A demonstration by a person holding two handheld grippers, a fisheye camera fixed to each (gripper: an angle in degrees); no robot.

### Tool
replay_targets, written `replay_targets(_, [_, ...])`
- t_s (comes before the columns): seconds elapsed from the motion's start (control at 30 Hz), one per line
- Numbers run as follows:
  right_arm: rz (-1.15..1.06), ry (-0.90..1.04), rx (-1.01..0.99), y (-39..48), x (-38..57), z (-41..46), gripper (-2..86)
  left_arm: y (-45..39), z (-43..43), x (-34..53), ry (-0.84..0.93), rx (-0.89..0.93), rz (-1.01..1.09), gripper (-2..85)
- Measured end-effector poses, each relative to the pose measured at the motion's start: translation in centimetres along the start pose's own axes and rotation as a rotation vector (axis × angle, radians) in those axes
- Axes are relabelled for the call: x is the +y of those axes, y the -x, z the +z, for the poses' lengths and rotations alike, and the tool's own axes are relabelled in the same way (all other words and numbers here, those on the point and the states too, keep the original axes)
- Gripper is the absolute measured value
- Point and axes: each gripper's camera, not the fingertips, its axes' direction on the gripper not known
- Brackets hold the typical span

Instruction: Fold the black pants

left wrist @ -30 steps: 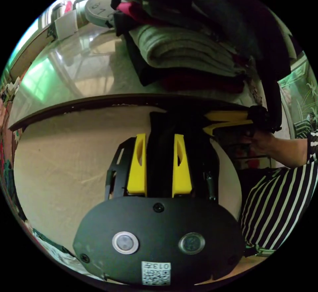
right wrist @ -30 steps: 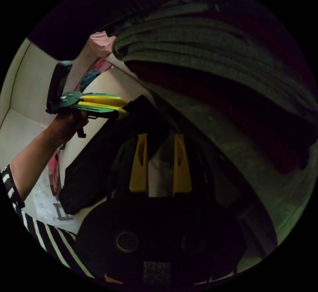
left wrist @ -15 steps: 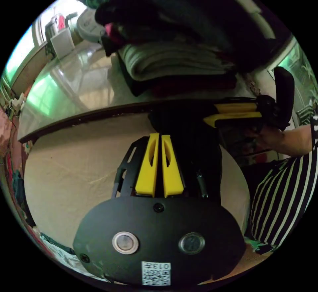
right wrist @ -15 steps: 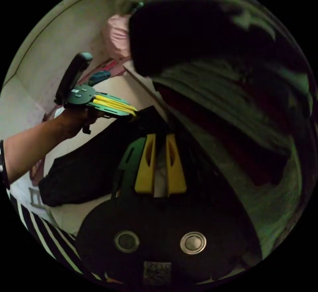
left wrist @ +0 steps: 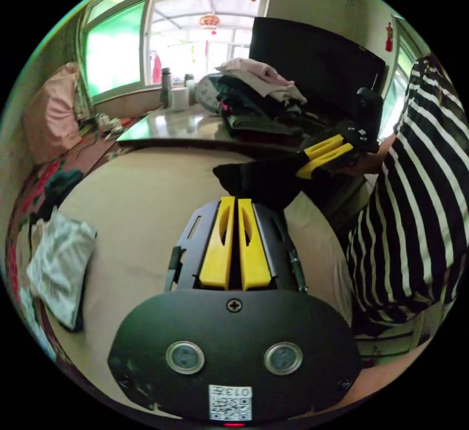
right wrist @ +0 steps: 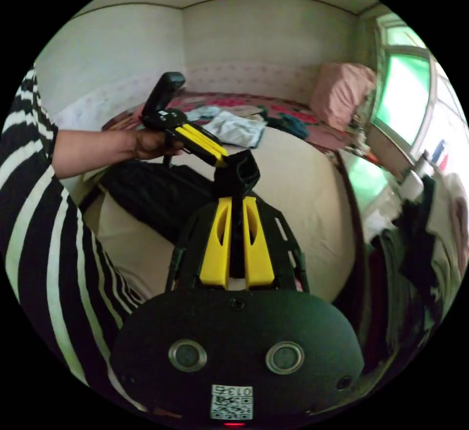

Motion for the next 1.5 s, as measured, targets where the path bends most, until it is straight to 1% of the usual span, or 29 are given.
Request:
replay_targets(0.03, [-0.029, 0.005, -0.026, 1.3, -0.5, 0.6, 3.1, 0.0, -1.4, 2.7, 0.027, -0.025, -0.040, 0.2])
replay_targets(0.1, [-0.135, 0.032, -0.101, 6.8, -2.2, 3.7, 3.2, 0.2, -2.9, 6.6, 0.073, -0.051, -0.104, 0.3])
replay_targets(0.17, [-0.202, 0.074, -0.106, 10.9, -3.1, 6.6, 3.4, 0.5, -3.9, 10.0, 0.134, -0.069, -0.149, 0.5])
replay_targets(0.33, [-0.326, 0.215, -0.099, 19.9, -5.1, 13.8, 4.7, 2.0, -5.9, 17.5, 0.266, -0.040, -0.269, 2.6])
replay_targets(0.37, [-0.369, 0.249, -0.101, 21.8, -5.6, 15.0, 5.4, 2.3, -6.2, 18.2, 0.274, -0.031, -0.291, 3.1])
replay_targets(0.43, [-0.428, 0.310, -0.116, 24.2, -6.3, 16.2, 6.1, 3.0, -8.2, 21.2, 0.295, -0.023, -0.404, 4.9])
replay_targets(0.5, [-0.469, 0.280, -0.197, 25.9, -7.6, 15.0, 5.7, 2.8, -10.8, 23.4, 0.255, -0.075, -0.479, 6.3])
replay_targets(0.57, [-0.479, 0.231, -0.168, 26.1, -8.3, 13.4, 5.4, 2.0, -13.3, 25.3, 0.210, -0.096, -0.557, 8.3])
replay_targets(0.63, [-0.440, 0.195, -0.083, 25.0, -8.8, 12.2, 5.2, 0.1, -15.6, 27.1, 0.135, -0.098, -0.637, 10.5])
replay_targets(0.67, [-0.378, 0.192, -0.013, 23.5, -9.0, 11.9, 5.1, -0.5, -15.9, 27.4, 0.139, -0.097, -0.656, 10.9])
replay_targets(0.77, [-0.225, 0.297, 0.167, 19.3, -8.9, 12.7, 4.7, -3.2, -16.3, 28.9, 0.139, -0.132, -0.753, 12.9])
replay_targets(0.8, [-0.172, 0.345, 0.208, 17.9, -8.6, 13.4, 4.2, -3.9, -15.9, 29.4, 0.155, -0.122, -0.791, 12.2])
replay_targets(0.87, [-0.137, 0.423, 0.236, 16.9, -8.0, 14.8, 3.1, -4.7, -15.2, 30.2, 0.199, -0.126, -0.835, 9.9])
replay_targets(0.93, [-0.178, 0.511, 0.210, 17.0, -7.3, 16.7, 2.1, -5.4, -14.9, 31.2, 0.297, -0.163, -0.820, 7.6])
replay_targets(0.97, [-0.213, 0.581, 0.180, 17.5, -7.0, 17.8, 1.7, -5.7, -15.1, 31.4, 0.298, -0.172, -0.808, 7.3])
replay_targets(1.07, [-0.209, 0.561, 0.190, 18.1, -8.8, 17.4, 1.8, -7.1, -17.6, 33.1, 0.293, -0.197, -0.742, 5.4])
replay_targets(1.13, [-0.190, 0.470, 0.172, 18.1, -10.5, 16.5, 2.0, -8.2, -20.4, 34.9, 0.228, -0.185, -0.741, 2.8])
replay_targets(1.2, [-0.212, 0.341, 0.195, 18.2, -13.1, 16.1, 2.3, -8.8, -22.1, 36.1, 0.187, -0.174, -0.757, 2.4])
replay_targets(1.27, [-0.237, 0.332, 0.184, 18.2, -15.2, 17.5, 2.6, -9.1, -22.8, 37.0, 0.169, -0.127, -0.798, 2.9])
replay_targets(1.33, [-0.252, 0.334, 0.160, 18.2, -17.2, 19.4, 2.9, -9.7, -23.3, 38.0, 0.158, -0.166, -0.829, 7.1])
replay_targets(1.4, [-0.279, 0.359, 0.109, 18.6, -19.5, 21.7, 2.8, -9.8, -23.6, 38.6, 0.142, -0.172, -0.879, 8.5])
replay_targets(1.47, [-0.297, 0.382, 0.055, 19.3, -20.9, 22.8, 2.1, -10.0, -23.7, 39.2, 0.142, -0.145, -0.906, 5.8])
replay_targets(1.5, [-0.328, 0.384, 0.023, 20.1, -21.3, 23.2, 1.6, -10.2, -23.6, 39.6, 0.171, -0.137, -0.892, 2.5])
